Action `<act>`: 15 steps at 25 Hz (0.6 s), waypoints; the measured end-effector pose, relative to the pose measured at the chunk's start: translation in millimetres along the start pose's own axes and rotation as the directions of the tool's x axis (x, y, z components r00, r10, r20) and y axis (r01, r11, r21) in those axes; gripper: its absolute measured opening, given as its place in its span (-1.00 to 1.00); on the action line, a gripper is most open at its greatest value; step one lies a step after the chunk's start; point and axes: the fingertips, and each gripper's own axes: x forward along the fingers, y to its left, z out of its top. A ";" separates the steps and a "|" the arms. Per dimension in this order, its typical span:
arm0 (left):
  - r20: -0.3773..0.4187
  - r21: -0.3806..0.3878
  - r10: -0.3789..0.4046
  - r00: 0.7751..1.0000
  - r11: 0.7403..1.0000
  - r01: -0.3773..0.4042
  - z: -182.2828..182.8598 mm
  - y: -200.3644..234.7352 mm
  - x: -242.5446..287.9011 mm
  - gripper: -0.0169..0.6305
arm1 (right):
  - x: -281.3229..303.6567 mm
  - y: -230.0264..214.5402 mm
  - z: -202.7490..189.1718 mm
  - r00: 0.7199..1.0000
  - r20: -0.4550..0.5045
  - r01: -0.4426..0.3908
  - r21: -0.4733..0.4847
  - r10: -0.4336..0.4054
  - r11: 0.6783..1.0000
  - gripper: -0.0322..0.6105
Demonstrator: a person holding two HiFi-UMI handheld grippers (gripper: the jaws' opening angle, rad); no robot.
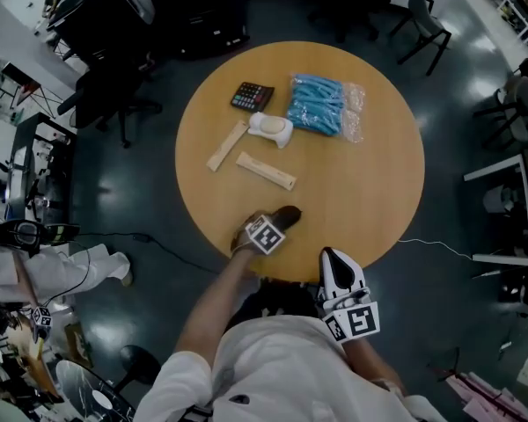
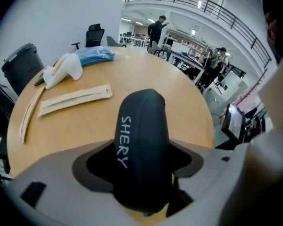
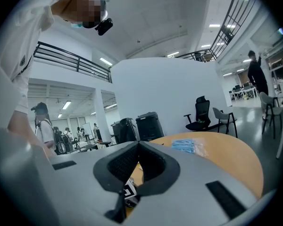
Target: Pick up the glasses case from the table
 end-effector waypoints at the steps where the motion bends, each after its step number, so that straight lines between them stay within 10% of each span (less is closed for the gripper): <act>1: 0.023 -0.005 0.005 1.000 1.000 -0.005 2.3 -1.4 -5.5 0.09 | -0.9 0.1 0.5 1.000 0.001 -0.001 -0.003 0.001 1.000 -0.85; 5: 0.191 -0.053 0.077 0.979 0.996 -0.068 20.3 -2.4 -49.9 0.08 | -1.6 2.0 3.8 1.000 0.017 -0.009 -0.022 0.009 1.000 -0.85; 8: 0.405 -0.092 0.163 0.900 0.986 -0.137 43.6 -9.0 -110.9 0.08 | -1.4 3.3 9.8 0.999 0.034 -0.012 -0.044 0.014 0.999 -0.85; 15: 0.825 -0.213 0.287 0.487 0.956 -0.201 91.2 -63.7 -304.2 0.08 | -8.8 10.4 30.7 0.997 0.079 -0.016 -0.090 0.023 0.996 -0.85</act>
